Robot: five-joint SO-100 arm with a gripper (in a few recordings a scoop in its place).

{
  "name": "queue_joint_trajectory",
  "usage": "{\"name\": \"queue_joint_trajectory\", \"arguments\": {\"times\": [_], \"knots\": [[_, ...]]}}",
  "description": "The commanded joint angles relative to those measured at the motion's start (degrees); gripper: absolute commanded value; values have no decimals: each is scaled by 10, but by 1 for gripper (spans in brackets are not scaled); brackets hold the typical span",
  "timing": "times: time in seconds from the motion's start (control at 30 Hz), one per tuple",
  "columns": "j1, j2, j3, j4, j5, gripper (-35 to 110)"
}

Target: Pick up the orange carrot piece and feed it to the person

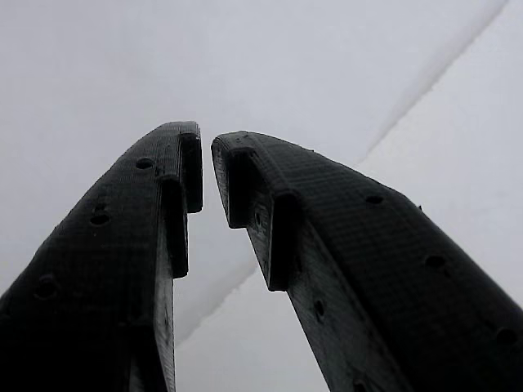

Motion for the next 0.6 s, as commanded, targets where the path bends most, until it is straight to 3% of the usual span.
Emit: {"name": "queue_joint_trajectory", "arguments": {"times": [0.0,0.57], "knots": [[6,8,-37,5,-4,-2],[6,11,-36,5,-4,-2]]}}
